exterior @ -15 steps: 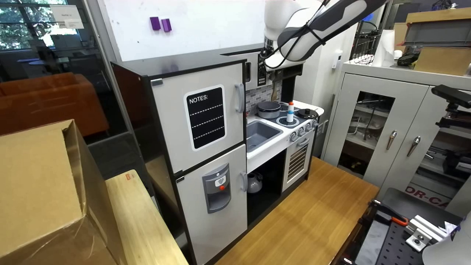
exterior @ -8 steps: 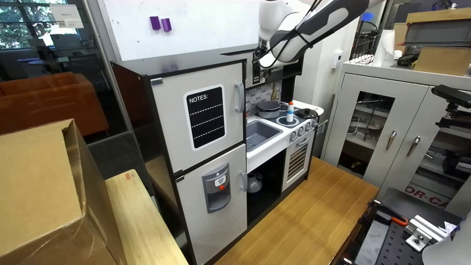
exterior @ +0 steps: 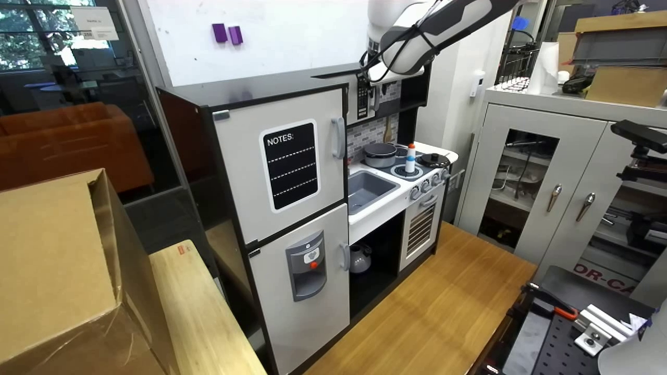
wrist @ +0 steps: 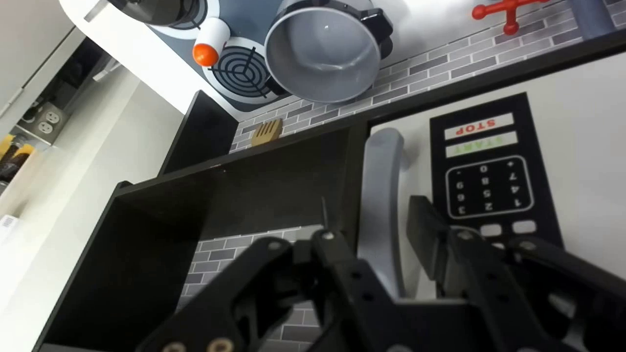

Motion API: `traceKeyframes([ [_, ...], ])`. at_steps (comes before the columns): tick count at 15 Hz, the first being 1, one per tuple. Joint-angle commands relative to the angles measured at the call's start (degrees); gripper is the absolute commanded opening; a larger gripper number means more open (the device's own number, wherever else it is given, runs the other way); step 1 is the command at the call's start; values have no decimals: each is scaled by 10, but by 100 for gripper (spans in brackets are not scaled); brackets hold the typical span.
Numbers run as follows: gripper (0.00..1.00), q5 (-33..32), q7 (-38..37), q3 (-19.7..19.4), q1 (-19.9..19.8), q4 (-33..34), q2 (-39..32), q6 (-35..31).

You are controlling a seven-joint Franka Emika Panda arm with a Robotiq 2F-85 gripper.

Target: Close the microwave door

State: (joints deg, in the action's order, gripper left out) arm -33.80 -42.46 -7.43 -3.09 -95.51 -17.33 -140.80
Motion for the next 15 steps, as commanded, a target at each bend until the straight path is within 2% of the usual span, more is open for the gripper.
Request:
traceKeyframes([
  [1, 71, 19, 40, -12, 9, 38, -13, -16],
  [3, 83, 18, 34, -20, 14, 5, 3, 12],
  [4, 64, 19, 37, -22, 14, 4, 4, 19],
  [6, 81, 18, 37, -26, 14, 2, 4, 20],
  [7, 83, 18, 37, -26, 14, 2, 4, 20],
  [15, 83, 18, 36, -26, 14, 2, 4, 21],
])
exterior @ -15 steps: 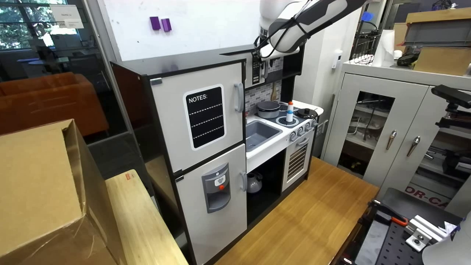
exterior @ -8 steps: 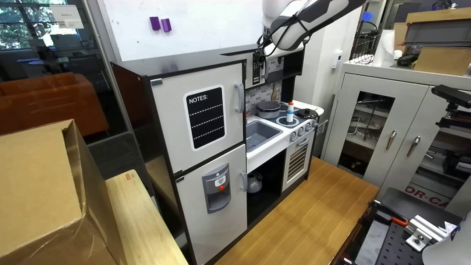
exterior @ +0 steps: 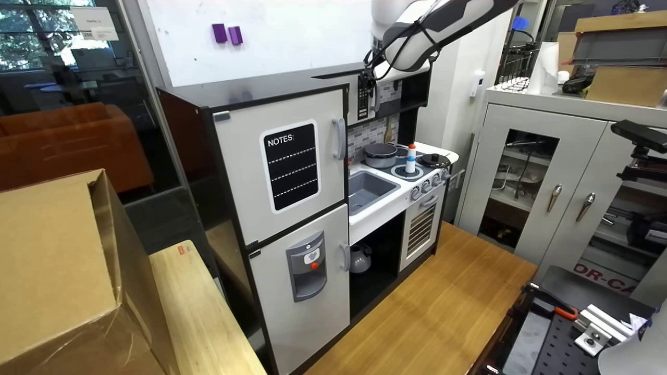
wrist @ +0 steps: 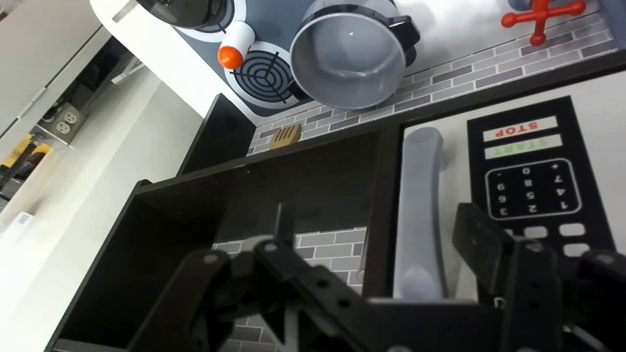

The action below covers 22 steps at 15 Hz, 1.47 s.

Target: Close the microwave door

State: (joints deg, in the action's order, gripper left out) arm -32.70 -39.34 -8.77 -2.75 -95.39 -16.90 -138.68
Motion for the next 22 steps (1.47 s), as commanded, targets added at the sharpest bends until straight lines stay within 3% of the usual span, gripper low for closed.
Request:
traceKeyframes([
  [1, 83, 7, 5, -13, 11, 1, -1, -1],
  [2, 83, 7, 5, -13, 11, 1, -1, -1],
  [3, 96, 7, 5, -13, 11, 1, -1, -1],
  [5, 100, 7, 13, -13, 10, -11, 9, -12],
  [14, 100, 80, 136, 8, 13, -95, 89, -70],
  [18, 100, 24, 95, -6, 17, -108, 106, -32],
  [22, 100, 35, 99, -7, 8, -119, 127, -16],
])
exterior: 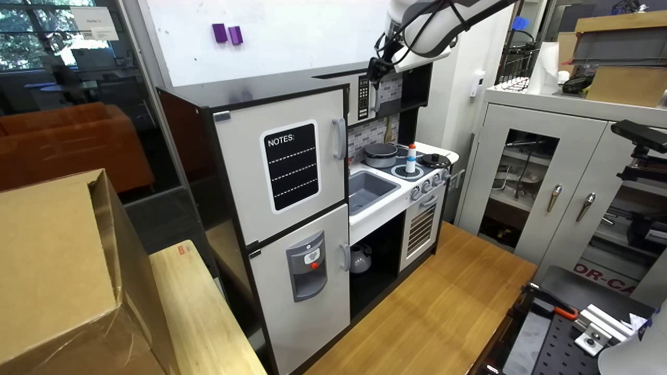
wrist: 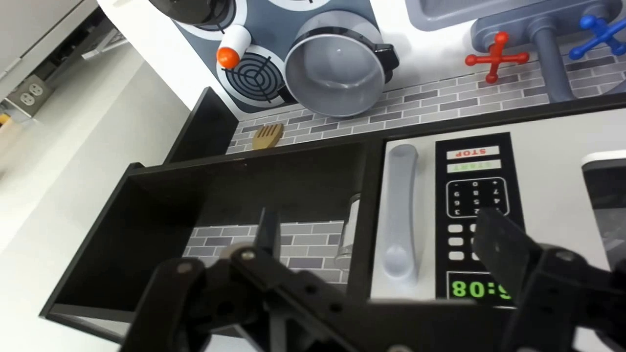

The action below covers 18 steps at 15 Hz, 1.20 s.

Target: Close the microwave door

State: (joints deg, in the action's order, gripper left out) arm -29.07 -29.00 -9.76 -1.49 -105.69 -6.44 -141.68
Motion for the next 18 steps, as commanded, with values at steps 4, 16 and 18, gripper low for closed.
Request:
traceKeyframes([
  [4, 100, -5, -7, 7, -10, -30, 43, 25],
  [16, 100, -23, -42, 31, -39, -69, 136, 97],
  [18, 100, -8, -21, 31, -41, -60, 127, 86],
])
